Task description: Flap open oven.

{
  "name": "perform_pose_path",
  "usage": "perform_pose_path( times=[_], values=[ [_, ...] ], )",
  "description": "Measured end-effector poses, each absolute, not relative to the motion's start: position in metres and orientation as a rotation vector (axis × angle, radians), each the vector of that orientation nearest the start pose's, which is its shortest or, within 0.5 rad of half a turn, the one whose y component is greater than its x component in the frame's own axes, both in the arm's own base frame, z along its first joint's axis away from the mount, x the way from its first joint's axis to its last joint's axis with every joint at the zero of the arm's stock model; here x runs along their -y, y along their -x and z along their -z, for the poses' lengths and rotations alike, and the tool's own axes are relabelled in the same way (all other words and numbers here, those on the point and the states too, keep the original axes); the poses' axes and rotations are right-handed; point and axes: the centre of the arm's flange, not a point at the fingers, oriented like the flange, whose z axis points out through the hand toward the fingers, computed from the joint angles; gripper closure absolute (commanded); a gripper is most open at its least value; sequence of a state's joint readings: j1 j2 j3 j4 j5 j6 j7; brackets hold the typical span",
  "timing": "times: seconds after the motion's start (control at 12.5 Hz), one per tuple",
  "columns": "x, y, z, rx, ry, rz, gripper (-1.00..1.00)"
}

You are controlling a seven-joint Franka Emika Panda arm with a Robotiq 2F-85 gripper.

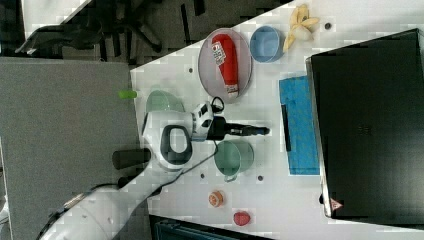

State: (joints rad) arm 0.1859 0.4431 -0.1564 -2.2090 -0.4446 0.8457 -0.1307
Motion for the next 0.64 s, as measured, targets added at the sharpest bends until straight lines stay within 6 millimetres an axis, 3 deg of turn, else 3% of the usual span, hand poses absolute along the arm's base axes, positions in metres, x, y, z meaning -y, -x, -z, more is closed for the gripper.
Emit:
perform_pose_path(
  times=[0.16,0.4,0.64],
  values=[
    [-0.012,-0.538,-0.212,-0.636,3.358,-0.088,0.65],
    [-0.004,-0.556,-0.31,-0.943,3.089,0.058,0.65],
    [0.026,-0.561,-0.41,-1.052,2.983,0.185,0.65]
  ],
)
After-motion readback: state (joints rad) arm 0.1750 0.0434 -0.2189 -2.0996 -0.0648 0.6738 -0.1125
